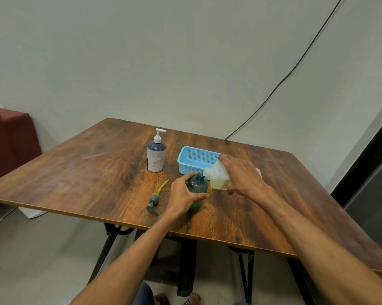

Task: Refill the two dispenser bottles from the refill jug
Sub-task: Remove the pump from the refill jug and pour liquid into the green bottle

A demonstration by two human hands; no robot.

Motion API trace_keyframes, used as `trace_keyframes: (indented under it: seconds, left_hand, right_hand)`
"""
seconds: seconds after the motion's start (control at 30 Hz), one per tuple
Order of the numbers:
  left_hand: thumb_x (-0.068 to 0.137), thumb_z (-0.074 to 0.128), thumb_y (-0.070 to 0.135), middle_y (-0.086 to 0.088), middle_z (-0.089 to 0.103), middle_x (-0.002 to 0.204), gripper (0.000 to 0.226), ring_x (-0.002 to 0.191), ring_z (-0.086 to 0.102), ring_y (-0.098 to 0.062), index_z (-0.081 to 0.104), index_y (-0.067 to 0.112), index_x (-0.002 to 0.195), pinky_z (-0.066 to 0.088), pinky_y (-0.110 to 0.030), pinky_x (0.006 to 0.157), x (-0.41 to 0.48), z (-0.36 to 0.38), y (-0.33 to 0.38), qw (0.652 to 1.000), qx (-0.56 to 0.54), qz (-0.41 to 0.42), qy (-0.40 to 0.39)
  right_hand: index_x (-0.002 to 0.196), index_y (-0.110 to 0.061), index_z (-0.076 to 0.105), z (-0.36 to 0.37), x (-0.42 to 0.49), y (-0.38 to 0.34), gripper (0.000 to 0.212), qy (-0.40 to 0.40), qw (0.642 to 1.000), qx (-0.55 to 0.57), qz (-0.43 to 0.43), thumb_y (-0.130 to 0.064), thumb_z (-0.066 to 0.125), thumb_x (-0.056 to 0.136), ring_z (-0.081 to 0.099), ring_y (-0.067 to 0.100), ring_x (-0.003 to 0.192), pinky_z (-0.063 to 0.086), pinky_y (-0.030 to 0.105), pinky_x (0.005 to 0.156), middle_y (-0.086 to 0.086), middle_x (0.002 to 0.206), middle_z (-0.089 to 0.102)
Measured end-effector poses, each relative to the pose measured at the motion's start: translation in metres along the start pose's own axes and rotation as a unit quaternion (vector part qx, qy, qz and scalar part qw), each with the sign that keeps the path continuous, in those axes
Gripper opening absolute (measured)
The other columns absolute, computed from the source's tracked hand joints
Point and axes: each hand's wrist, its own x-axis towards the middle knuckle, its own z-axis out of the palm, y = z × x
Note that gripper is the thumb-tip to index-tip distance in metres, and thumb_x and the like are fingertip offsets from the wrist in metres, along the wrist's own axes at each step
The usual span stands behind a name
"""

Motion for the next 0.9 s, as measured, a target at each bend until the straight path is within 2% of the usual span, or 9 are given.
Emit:
trace_keyframes:
  seconds: [0.33, 0.47, 0.67, 0.8, 0.9]
  left_hand:
    - [0.059, 0.094, 0.03, 0.002, 0.063, 0.131, 0.085, 0.109, 0.052, -0.003, 0.057, 0.019, 0.134, 0.041, -0.018, 0.097, 0.0003, 0.0003, 0.0028, 1.0, 0.008, 0.0, 0.001]
    - [0.058, 0.094, 0.032, 0.002, 0.063, 0.13, 0.085, 0.113, 0.053, -0.006, 0.057, 0.02, 0.134, 0.042, -0.021, 0.099, 0.0006, 0.0009, 0.0019, 1.0, 0.014, 0.001, 0.002]
    - [0.059, 0.094, 0.031, 0.002, 0.062, 0.131, 0.085, 0.114, 0.053, -0.007, 0.057, 0.02, 0.134, 0.043, -0.025, 0.102, 0.0014, 0.0013, 0.0015, 1.0, 0.017, 0.002, 0.002]
    - [0.057, 0.094, 0.037, 0.005, 0.062, 0.131, 0.086, 0.12, 0.054, -0.012, 0.057, 0.026, 0.133, 0.046, -0.034, 0.106, 0.0023, 0.0027, -0.0013, 1.0, 0.027, 0.002, 0.001]
    - [0.057, 0.094, 0.037, 0.005, 0.062, 0.131, 0.086, 0.119, 0.054, -0.011, 0.057, 0.025, 0.134, 0.045, -0.031, 0.105, 0.0036, 0.0035, -0.0018, 1.0, 0.026, 0.006, -0.002]
  right_hand:
    - [0.135, -0.018, 0.041, 0.0001, 0.0004, 0.0012, 0.084, 0.006, 1.0, -0.003, -0.003, -0.023, 0.087, 0.065, 0.059, 0.028, 0.109, 0.051, 0.048, 0.089, 0.003, 0.129, 0.06]
    - [0.138, -0.019, 0.038, 0.0019, -0.0004, 0.0018, 0.087, 0.007, 1.0, 0.0, -0.003, -0.025, 0.087, 0.066, 0.059, 0.026, 0.112, 0.051, 0.052, 0.093, 0.003, 0.134, 0.058]
    - [0.139, -0.02, 0.037, 0.0021, -0.0002, 0.0025, 0.09, 0.004, 1.0, -0.004, 0.0, -0.025, 0.088, 0.065, 0.058, 0.026, 0.113, 0.05, 0.05, 0.094, 0.003, 0.136, 0.057]
    - [0.139, -0.021, 0.038, 0.0026, -0.0012, 0.0038, 0.09, 0.004, 1.0, 0.002, -0.001, -0.027, 0.089, 0.065, 0.058, 0.025, 0.114, 0.051, 0.049, 0.094, 0.002, 0.137, 0.057]
    - [0.137, -0.021, 0.039, 0.0028, -0.0009, 0.0051, 0.091, 0.007, 1.0, -0.008, -0.004, -0.026, 0.09, 0.062, 0.059, 0.026, 0.11, 0.051, 0.049, 0.09, 0.002, 0.132, 0.058]
